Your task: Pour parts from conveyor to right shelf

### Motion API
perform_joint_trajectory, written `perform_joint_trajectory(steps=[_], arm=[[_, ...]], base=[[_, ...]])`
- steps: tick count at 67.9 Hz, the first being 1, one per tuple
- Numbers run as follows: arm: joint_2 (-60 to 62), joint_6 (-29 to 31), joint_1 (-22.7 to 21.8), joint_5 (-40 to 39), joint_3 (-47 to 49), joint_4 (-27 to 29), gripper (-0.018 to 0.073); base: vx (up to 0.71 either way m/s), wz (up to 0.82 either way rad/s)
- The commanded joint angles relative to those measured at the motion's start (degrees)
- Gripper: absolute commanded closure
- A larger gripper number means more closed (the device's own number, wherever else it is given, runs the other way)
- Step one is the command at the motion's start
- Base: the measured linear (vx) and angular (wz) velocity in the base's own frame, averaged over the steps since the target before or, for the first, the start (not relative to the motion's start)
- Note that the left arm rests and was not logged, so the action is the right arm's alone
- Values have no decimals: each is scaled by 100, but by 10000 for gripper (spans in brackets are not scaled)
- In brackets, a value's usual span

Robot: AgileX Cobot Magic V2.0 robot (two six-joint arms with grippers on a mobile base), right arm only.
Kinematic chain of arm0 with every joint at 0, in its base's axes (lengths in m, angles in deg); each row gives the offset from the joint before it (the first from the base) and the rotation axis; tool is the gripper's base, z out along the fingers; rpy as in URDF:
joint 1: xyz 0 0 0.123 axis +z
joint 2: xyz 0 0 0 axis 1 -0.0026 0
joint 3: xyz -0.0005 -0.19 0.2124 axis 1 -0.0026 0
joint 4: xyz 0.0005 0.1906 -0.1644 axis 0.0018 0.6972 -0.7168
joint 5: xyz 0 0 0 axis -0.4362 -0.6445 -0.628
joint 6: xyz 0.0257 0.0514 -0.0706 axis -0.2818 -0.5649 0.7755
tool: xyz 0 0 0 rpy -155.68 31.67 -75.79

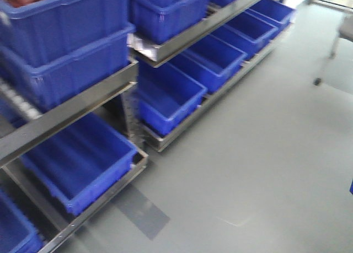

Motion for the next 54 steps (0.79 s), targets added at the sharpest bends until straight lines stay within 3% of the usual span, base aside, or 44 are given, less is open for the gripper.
perform_joint_trajectory(steps=[1,54], arm=[[-73,26,-23,-460,150,-12,565],[-73,26,-23,-460,150,-12,565]], base=[[18,71],[17,67]])
